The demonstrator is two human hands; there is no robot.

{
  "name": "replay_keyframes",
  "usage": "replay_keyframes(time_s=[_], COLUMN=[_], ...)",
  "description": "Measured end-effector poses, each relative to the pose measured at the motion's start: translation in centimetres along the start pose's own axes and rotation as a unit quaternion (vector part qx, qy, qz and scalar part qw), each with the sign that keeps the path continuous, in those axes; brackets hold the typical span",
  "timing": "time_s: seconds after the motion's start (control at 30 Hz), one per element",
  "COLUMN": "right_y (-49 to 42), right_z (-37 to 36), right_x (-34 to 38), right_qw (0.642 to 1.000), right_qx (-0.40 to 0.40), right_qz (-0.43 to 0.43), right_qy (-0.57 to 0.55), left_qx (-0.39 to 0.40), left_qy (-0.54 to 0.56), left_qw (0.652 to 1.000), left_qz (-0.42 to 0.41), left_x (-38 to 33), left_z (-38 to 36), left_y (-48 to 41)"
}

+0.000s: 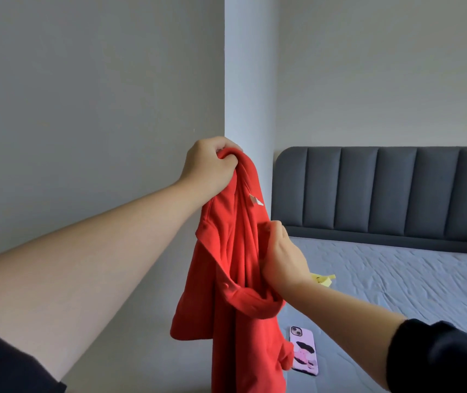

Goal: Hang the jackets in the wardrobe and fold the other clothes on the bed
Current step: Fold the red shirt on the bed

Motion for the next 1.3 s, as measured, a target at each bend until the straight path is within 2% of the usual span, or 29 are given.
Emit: replay_keyframes(time_s=[0.1, 0.2, 0.33, 0.4, 0.5, 0.57, 0.67, 0.77, 0.87, 1.0, 1.07, 1.13, 1.2, 1.27, 1.3], right_y=[-0.7, -3.4, -8.0, -9.6, -11.1, -12.1, -13.3, -13.7, -13.7, -14.2, -13.8, -13.0, -12.4, -11.7, -11.6], right_z=[0.2, 3.1, 9.2, 11.3, 13.0, 14.0, 15.3, 15.5, 15.2, 15.6, 15.0, 13.8, 13.1, 13.0, 13.4], right_x=[-0.3, -0.8, -1.5, -0.8, 0.9, 1.5, 1.5, 1.1, 0.4, 0.1, 0.0, -0.3, -1.2, -1.6, -1.7], right_qw=[0.997, 0.988, 0.980, 0.972, 0.951, 0.946, 0.948, 0.961, 0.986, 0.989, 0.969, 0.958, 0.986, 0.994, 0.991], right_qx=[0.000, -0.066, -0.169, -0.169, -0.147, -0.141, -0.113, -0.090, -0.059, -0.072, -0.038, 0.034, 0.069, 0.043, 0.009], right_qz=[0.028, 0.044, 0.005, 0.041, 0.099, 0.080, 0.007, -0.029, -0.061, -0.099, -0.124, -0.121, -0.096, -0.076, -0.074], right_qy=[0.070, 0.131, 0.108, 0.157, 0.251, 0.280, 0.298, 0.260, 0.145, -0.081, -0.211, -0.259, -0.114, 0.067, 0.111], left_qx=[-0.020, -0.019, 0.039, 0.036, -0.019, -0.030, -0.026, -0.024, 0.001, 0.005, 0.049, 0.127, 0.176, 0.161, 0.147], left_qy=[-0.003, -0.116, -0.265, -0.300, -0.301, -0.313, -0.338, -0.215, -0.043, 0.149, 0.161, 0.082, -0.068, -0.228, -0.271], left_qw=[1.000, 0.993, 0.962, 0.952, 0.953, 0.949, 0.940, 0.957, 0.944, 0.914, 0.916, 0.935, 0.951, 0.947, 0.940], left_qz=[0.019, -0.025, -0.061, -0.051, -0.027, -0.012, 0.037, 0.191, 0.327, 0.377, 0.365, 0.321, 0.245, 0.160, 0.143], left_x=[0.8, 1.9, 4.0, 4.3, 3.7, 2.8, 1.7, 1.6, 1.9, 2.1, 2.6, 3.1, 3.5, 3.3, 3.1], left_z=[0.2, 1.3, 2.5, 3.0, 3.3, 3.2, 3.3, 3.3, 2.4, 2.2, 2.2, 2.0, 2.0, 2.6, 2.9], left_y=[-0.1, -0.5, -1.1, -1.8, -3.0, -3.6, -4.5, -4.9, -4.2, -4.3, -4.5, -4.1, -3.5, -3.4, -3.5])
Point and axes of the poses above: each hand's wrist, its own y-axis away from the middle knuckle, its own z-axis out of the back of the hand, x = y × z, the point moved 4 cm from there along -y, towards the middle knuckle, and after that the axes turned 5 degrees about -x, right-handed, at the moved point
